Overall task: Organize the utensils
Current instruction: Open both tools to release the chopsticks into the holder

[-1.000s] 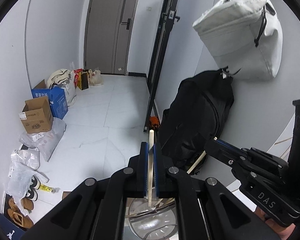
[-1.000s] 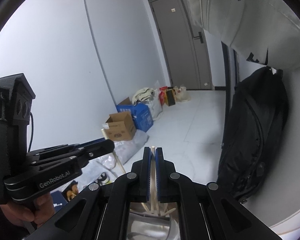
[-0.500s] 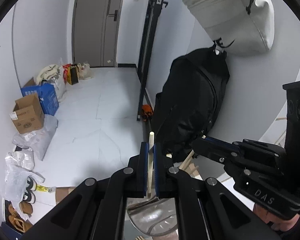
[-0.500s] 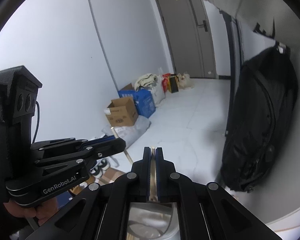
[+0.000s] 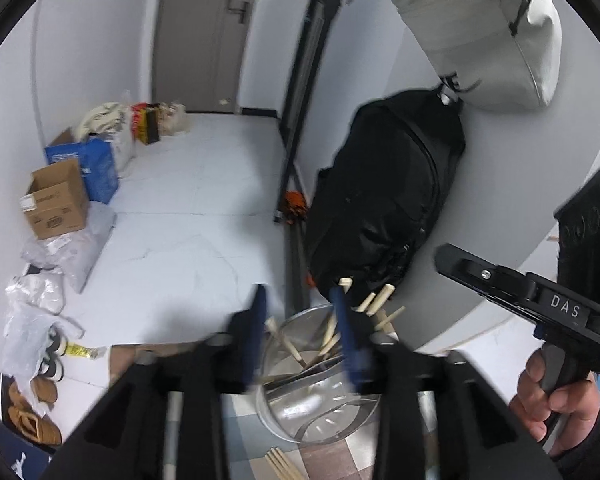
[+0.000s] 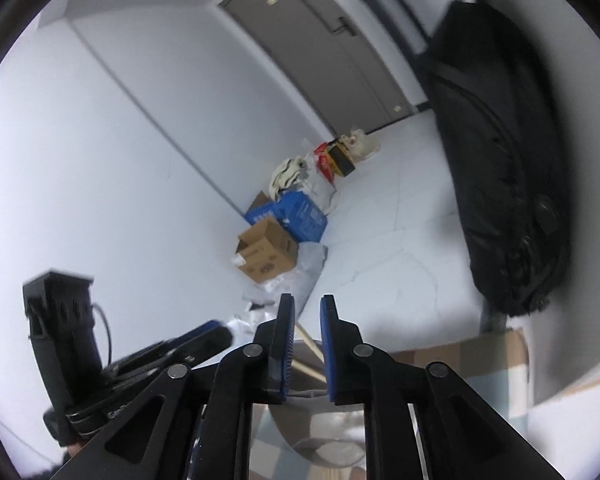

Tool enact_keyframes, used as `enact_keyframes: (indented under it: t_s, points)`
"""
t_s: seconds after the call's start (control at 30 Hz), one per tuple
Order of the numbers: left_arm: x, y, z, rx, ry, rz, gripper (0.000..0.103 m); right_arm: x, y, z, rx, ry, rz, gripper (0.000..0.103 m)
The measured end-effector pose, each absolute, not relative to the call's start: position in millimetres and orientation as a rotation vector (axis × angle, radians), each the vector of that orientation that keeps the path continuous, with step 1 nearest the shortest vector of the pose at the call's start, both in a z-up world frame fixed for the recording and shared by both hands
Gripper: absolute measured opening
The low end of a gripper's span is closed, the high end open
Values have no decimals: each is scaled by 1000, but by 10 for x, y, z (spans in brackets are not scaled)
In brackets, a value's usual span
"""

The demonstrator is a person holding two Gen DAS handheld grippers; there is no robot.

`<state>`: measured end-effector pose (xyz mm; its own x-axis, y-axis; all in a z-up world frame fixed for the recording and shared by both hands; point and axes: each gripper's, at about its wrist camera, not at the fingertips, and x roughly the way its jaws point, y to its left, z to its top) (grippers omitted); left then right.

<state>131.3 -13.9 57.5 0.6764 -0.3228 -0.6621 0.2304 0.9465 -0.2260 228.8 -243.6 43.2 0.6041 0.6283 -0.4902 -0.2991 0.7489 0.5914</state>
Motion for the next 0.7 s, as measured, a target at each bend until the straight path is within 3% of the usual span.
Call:
enact_keyframes:
  t_s: [0.07, 0.17, 0.5, 0.57, 0.7]
  points:
    - [1213, -105, 599, -129, 743, -274, 50, 2232, -2483, 437, 494, 741, 547, 22]
    - [1090, -80, 616, -131, 738, -239, 51, 2117, -2532, 438, 486, 739, 524, 28]
    - [691, -50, 577, -124, 725, -159, 51, 1585, -2491, 470, 379, 721, 518, 31]
    - [641, -31, 575, -128, 721, -151, 51, 1472, -2453, 481, 353, 708, 520, 37]
    - [504, -35, 570, -123, 714, -139, 52, 1252, -2388, 475, 306, 691, 523, 39]
